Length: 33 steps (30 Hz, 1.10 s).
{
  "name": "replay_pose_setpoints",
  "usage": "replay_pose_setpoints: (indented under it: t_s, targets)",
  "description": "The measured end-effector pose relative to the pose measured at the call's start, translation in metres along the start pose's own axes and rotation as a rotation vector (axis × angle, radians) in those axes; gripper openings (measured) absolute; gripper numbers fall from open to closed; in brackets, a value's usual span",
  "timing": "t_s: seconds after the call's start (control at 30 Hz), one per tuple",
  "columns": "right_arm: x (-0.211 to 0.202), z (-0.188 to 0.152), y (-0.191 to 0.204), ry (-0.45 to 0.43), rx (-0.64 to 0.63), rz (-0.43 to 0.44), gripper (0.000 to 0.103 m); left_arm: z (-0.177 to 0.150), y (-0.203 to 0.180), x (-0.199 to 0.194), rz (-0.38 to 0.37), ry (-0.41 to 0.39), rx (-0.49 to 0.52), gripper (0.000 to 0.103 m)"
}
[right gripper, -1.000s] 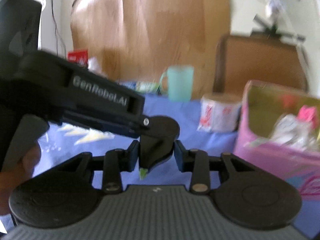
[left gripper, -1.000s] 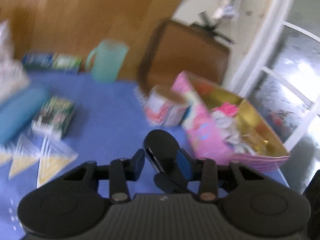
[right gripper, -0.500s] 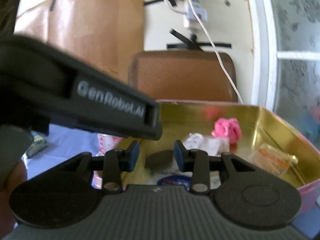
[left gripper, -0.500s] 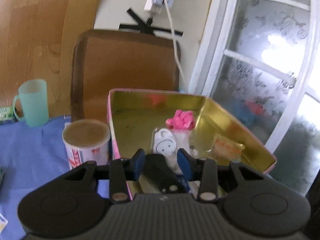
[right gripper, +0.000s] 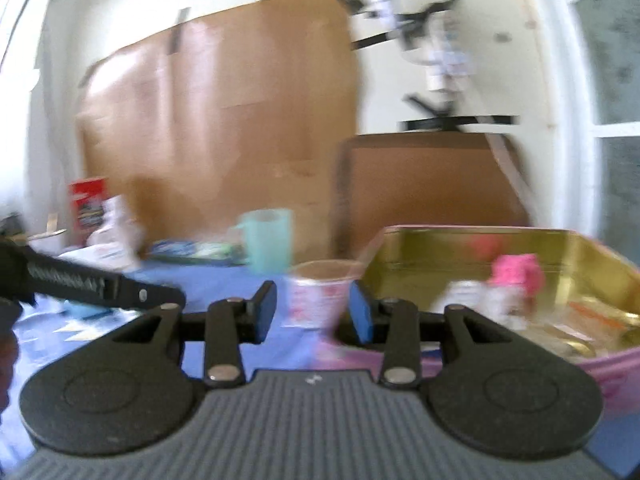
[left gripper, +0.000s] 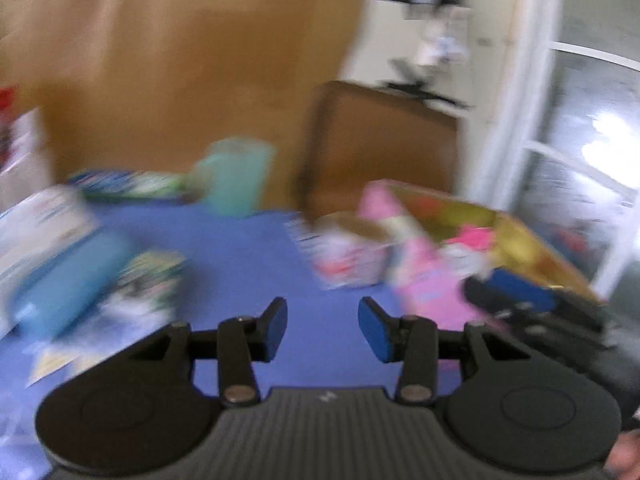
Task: Organize soft objects
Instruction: 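Carry the black object with the right tool into the pink tin, release, then move the right tool to the green VIRJOY tissue pack and grasp it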
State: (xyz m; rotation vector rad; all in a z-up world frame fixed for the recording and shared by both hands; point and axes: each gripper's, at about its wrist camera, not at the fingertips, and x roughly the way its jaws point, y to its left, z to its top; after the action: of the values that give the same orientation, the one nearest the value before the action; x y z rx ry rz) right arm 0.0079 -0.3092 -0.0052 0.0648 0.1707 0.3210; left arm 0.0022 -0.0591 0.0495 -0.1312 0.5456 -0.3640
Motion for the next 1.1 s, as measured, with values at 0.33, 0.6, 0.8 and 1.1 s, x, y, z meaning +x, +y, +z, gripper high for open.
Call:
replay_pose_setpoints:
  t_s: [0.33,0.6,0.8,1.1]
  targets:
    - [0.092,0.007,0.093,0.28,-0.001,0.32,0.069,-0.037,0.108,-0.025,0.274,-0.049,-0.238,0.039]
    - [0.171,0.01,0.148,0.411,0.017,0.28,0.082,-0.039,0.116,-0.035,0.251,-0.142,-0.275,0.045]
    - [0.185,0.001,0.154,0.464,-0.027,0.283,0.059,-0.039,0.117,-0.035,0.226,-0.138,-0.277,0.05]
    - [0.11,-0.014,0.106,0.438,-0.097,0.302,0.056,-0.037,0.111,-0.029,0.196,-0.089,-0.237,0.052]
